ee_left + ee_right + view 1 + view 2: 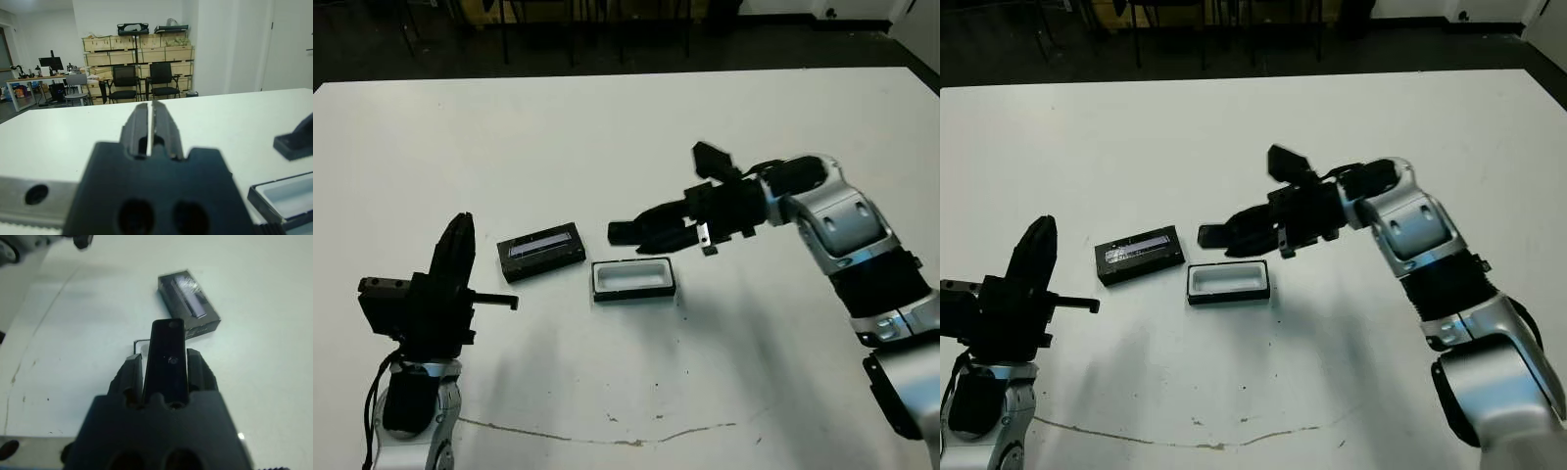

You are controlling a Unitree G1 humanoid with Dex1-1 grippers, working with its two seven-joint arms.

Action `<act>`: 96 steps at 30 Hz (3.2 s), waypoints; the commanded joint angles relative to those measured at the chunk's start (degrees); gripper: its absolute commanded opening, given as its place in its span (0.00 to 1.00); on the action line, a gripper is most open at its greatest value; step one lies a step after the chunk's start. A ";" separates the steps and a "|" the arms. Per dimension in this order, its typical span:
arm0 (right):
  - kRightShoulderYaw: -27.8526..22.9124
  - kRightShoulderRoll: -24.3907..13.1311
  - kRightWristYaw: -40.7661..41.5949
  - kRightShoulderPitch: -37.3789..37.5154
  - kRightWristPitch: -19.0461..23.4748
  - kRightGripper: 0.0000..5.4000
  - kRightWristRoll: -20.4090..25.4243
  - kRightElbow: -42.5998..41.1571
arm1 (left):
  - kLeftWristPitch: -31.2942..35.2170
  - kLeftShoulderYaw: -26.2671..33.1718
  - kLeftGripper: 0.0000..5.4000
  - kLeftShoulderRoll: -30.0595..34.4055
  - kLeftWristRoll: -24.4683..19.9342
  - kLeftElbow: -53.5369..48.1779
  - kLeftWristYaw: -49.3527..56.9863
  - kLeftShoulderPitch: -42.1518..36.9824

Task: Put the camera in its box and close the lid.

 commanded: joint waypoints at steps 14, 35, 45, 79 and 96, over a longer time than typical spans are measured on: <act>2.02 1.85 2.85 -0.30 -6.74 0.17 -4.17 7.93 | 0.27 -0.43 0.00 0.30 0.23 0.72 0.18 2.24; 2.31 1.75 6.23 -0.43 -8.12 0.17 -5.91 8.74 | 0.43 -1.53 0.00 -0.06 0.08 1.29 0.66 1.75; 2.59 2.26 5.78 0.15 -8.81 0.17 -7.01 9.63 | -0.70 -1.42 0.00 0.07 0.02 1.69 0.57 2.16; 4.00 3.16 7.03 0.19 -16.72 0.17 -10.42 9.68 | 0.12 -2.25 0.00 -0.15 0.82 1.66 1.83 2.14; 9.71 2.42 1.78 2.22 -7.76 0.17 -18.42 -1.06 | 0.48 -3.11 0.00 -0.33 1.60 1.34 2.65 2.53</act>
